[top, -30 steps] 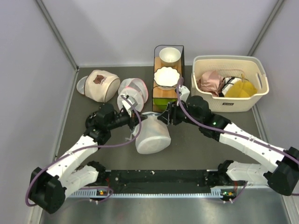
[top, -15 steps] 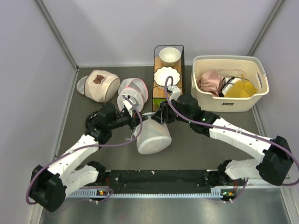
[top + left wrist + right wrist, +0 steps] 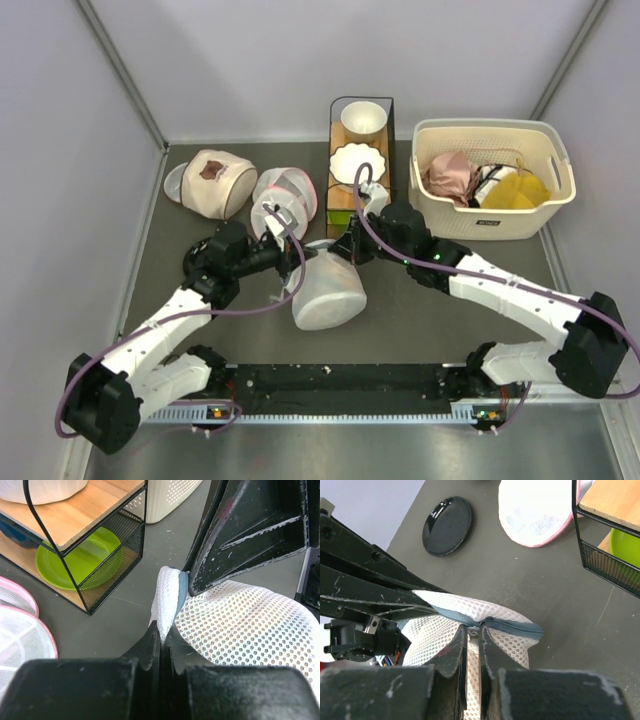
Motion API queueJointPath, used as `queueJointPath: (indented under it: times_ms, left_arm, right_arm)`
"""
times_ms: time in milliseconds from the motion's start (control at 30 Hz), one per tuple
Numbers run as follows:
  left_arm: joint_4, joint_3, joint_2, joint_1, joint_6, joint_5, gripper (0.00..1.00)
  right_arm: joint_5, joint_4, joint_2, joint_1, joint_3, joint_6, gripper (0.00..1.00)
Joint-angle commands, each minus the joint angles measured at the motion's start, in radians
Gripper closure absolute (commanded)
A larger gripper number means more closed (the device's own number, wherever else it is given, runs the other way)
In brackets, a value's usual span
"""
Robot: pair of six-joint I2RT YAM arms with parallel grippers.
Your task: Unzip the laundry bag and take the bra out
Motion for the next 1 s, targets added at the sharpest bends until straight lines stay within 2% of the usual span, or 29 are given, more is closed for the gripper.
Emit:
queueJointPath:
  times_ms: [0, 100, 133, 167, 200, 267, 333, 467, 600, 733, 967]
  left_arm:
    - [0.057, 0.051, -0.001, -0.005, 0.027, 0.027, 1.0]
    - [0.06, 0.064, 0.029, -0.005, 0.024, 0.049, 0.98]
    - [0.048, 0.093, 0.043, -0.005, 0.012, 0.057, 0.65]
    - [0.025, 0.113, 0.057, -0.005, 0.011, 0.09, 0.42]
    - [0.001, 0.133, 0.083, -0.005, 0.009, 0.099, 0.27]
    - [-0.091, 0.193, 0.1, -0.005, 0.021, 0.121, 0.11]
    - [-0.195, 0.24, 0.1, -0.005, 0.062, 0.11, 0.09]
    - [-0.272, 0.276, 0.06, -0.004, 0.09, 0.051, 0.08]
    - [-0.277, 0.264, 0.043, -0.004, 0.069, 0.058, 0.17]
    - [-0.286, 0.264, 0.089, -0.007, 0.032, 0.077, 0.2]
    - [-0.286, 0.31, 0.187, -0.053, -0.02, 0.061, 0.22]
  right_arm:
    - [0.08, -0.01, -0.086, 0.01, -0.01, -0.02, 1.0]
    - [0.089, -0.019, -0.099, 0.012, -0.03, -0.041, 1.0]
    - [0.086, -0.018, -0.094, 0.01, -0.035, -0.049, 1.0]
    - [0.066, -0.018, -0.091, 0.01, -0.038, -0.058, 1.0]
    - [0.055, -0.016, -0.085, 0.01, -0.04, -0.066, 1.0]
    - [0.025, -0.015, -0.063, 0.01, -0.041, -0.087, 1.0]
    - [0.017, 0.01, -0.053, 0.01, -0.058, -0.109, 1.0]
    - [-0.014, 0.03, -0.062, 0.01, -0.089, -0.144, 1.0]
    - [-0.035, 0.027, -0.079, 0.01, -0.099, -0.158, 1.0]
    - [-0.046, 0.016, -0.092, 0.01, -0.101, -0.161, 1.0]
    - [-0.041, 0.007, -0.111, 0.01, -0.098, -0.159, 1.0]
